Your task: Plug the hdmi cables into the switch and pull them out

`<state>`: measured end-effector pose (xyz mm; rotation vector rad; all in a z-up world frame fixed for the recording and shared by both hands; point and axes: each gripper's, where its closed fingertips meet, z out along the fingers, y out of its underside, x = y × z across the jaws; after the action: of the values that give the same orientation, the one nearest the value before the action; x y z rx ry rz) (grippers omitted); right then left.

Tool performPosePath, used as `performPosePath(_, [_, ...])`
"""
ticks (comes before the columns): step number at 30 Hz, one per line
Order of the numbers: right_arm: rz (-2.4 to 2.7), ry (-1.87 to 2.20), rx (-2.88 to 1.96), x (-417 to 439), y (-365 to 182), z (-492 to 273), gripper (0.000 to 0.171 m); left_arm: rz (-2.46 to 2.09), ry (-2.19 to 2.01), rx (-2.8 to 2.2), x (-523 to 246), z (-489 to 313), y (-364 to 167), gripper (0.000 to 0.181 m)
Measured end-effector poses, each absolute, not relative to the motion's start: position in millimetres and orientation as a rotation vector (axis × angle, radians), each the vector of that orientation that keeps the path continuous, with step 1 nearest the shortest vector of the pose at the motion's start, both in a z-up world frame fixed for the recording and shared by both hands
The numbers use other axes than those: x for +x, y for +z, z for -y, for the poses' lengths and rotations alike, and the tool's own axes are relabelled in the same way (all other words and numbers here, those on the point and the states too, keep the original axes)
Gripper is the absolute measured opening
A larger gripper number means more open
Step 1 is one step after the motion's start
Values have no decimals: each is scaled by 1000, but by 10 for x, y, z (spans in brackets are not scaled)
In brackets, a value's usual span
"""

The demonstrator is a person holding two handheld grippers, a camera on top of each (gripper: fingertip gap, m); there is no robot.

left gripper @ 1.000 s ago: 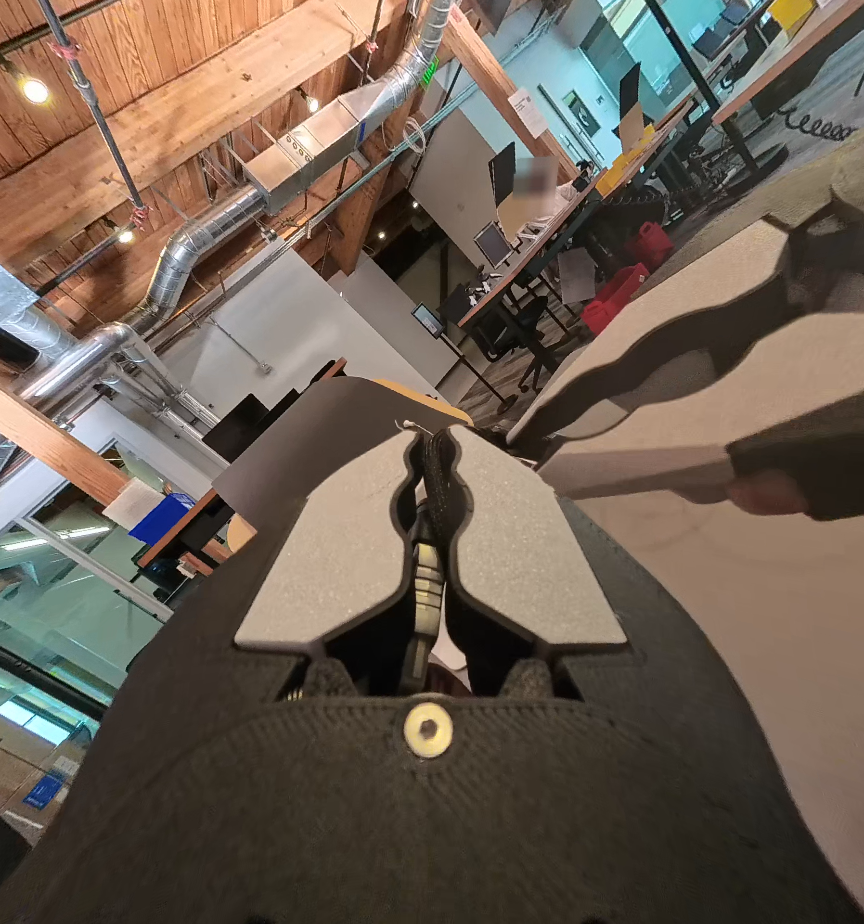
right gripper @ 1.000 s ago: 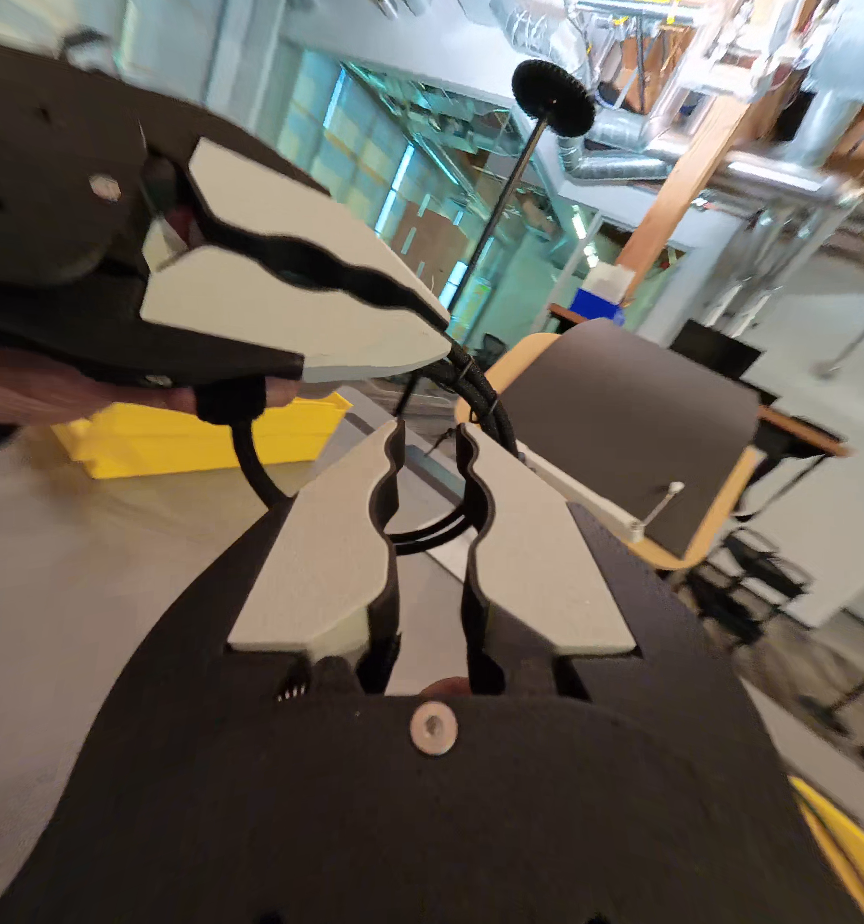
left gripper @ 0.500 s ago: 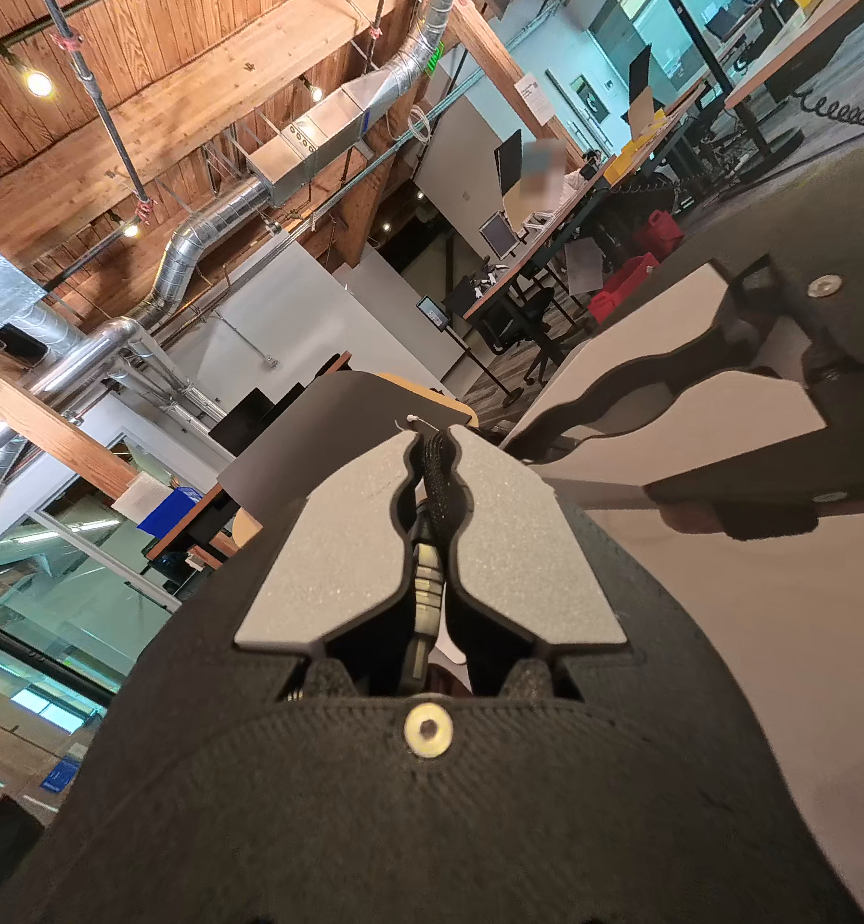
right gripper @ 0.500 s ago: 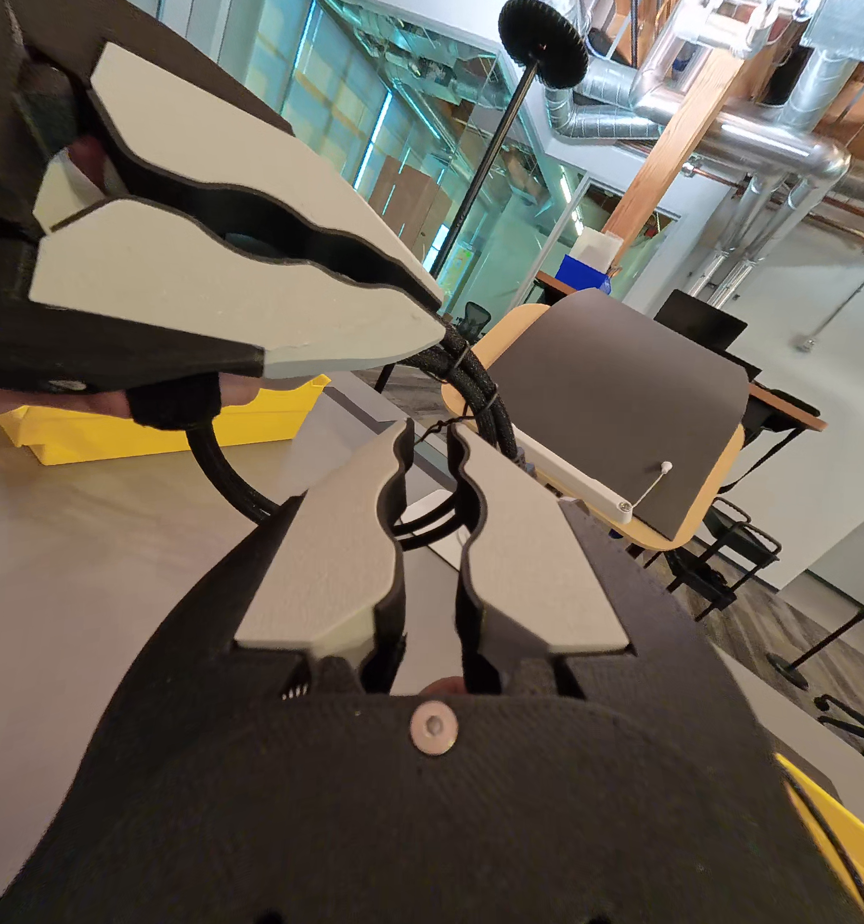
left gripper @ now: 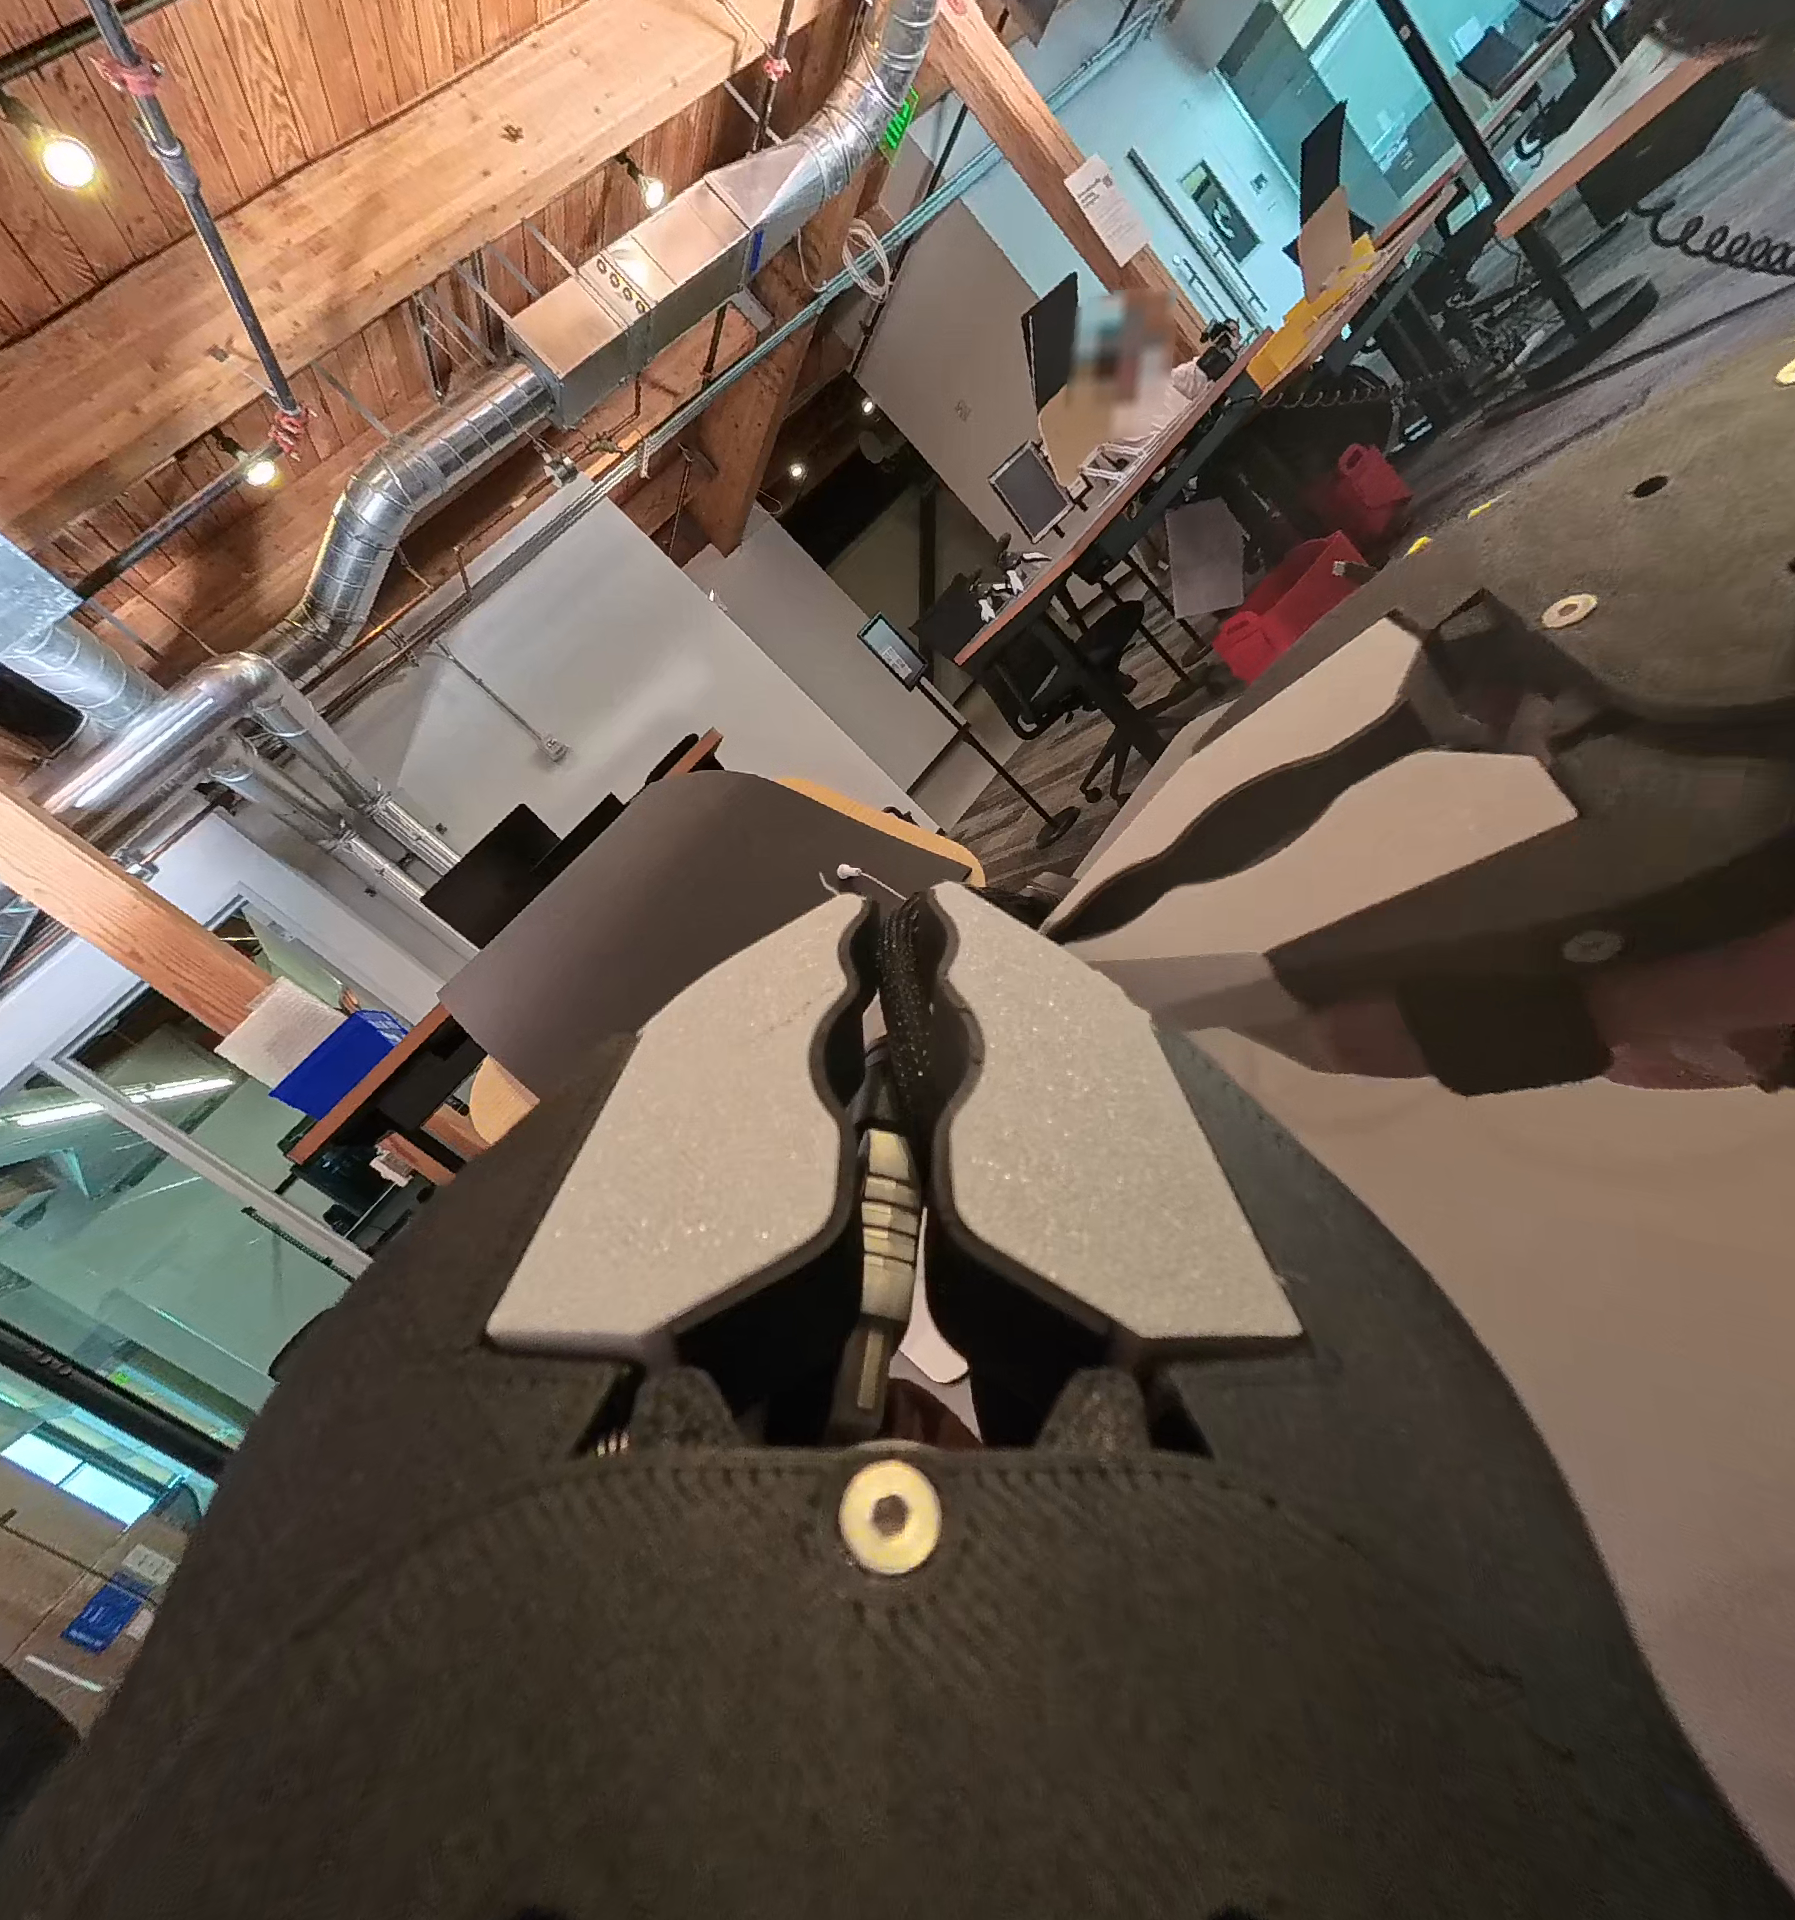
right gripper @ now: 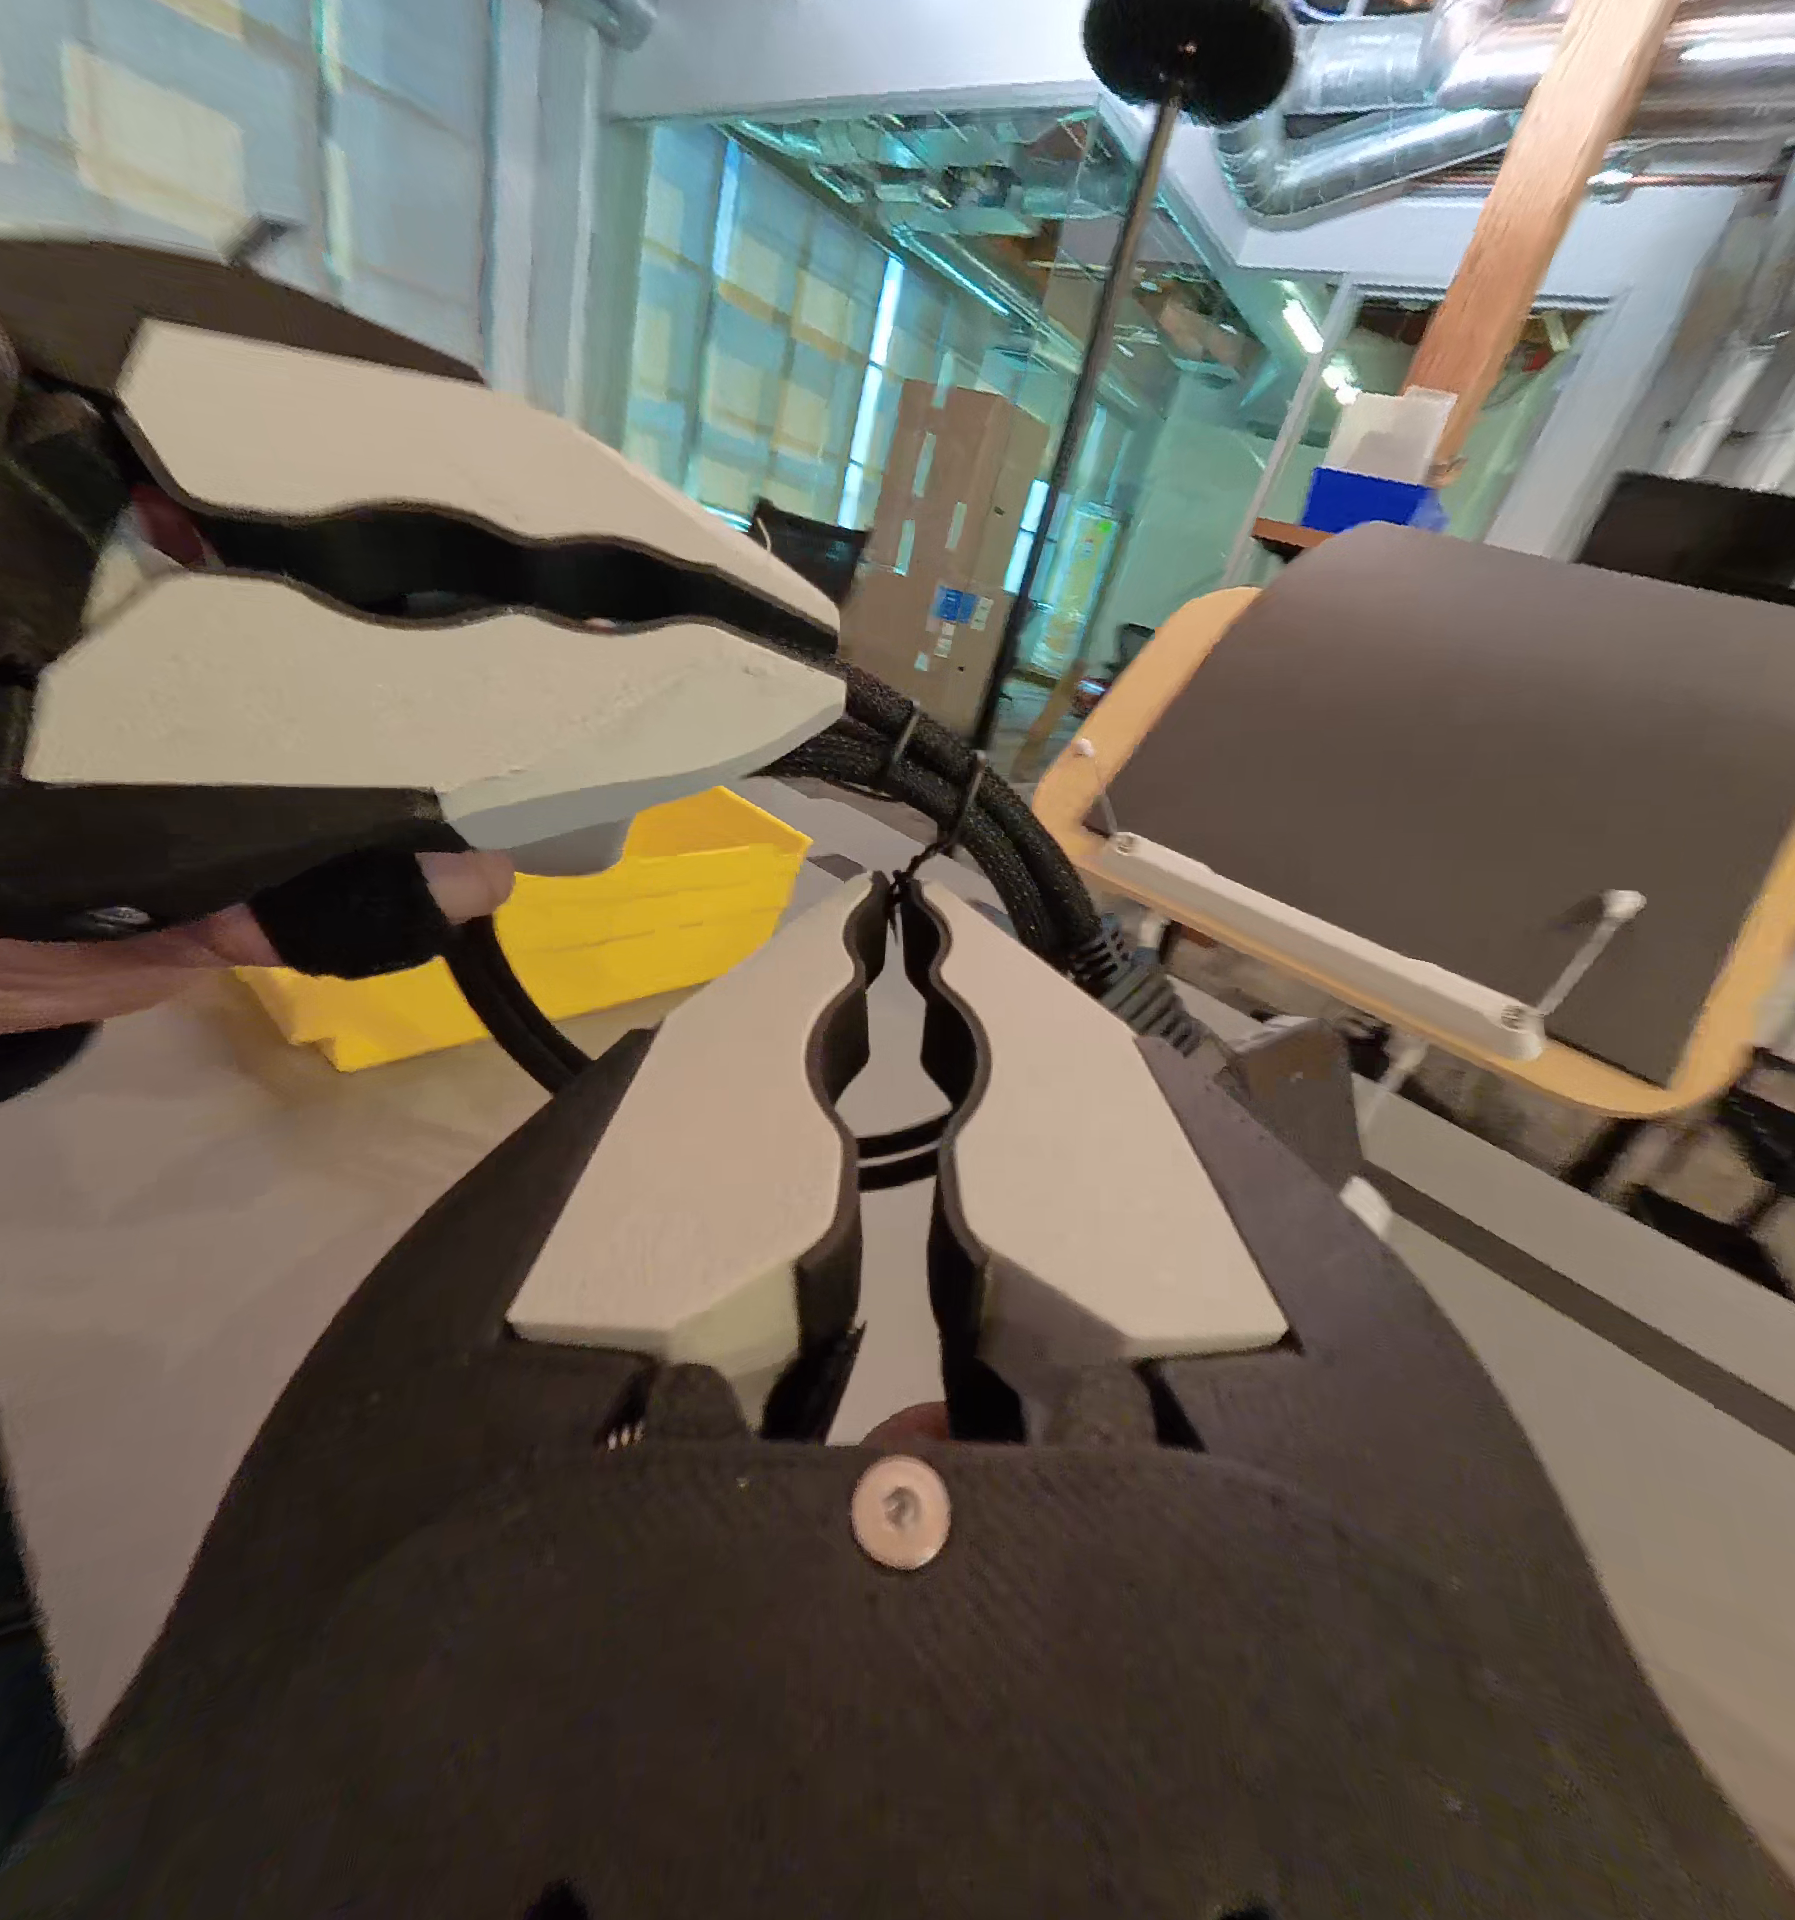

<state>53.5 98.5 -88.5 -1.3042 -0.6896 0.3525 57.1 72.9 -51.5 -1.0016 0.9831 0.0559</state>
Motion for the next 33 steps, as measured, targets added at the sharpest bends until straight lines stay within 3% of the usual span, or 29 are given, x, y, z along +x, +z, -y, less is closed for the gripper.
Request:
performPosePath(21, [551,1893,-977,591,-458,-408,0,-977,-182,-943,613,-526,-358,6])
performPosePath(25, [538,1737,-1065,550,-541,-519,9,-968,-150,-962,580,-580,-378,6])
performPosePath(33, [730,593,-1153,580,-686,-698,17,-920,-140,-1036,497,-729,-380,5])
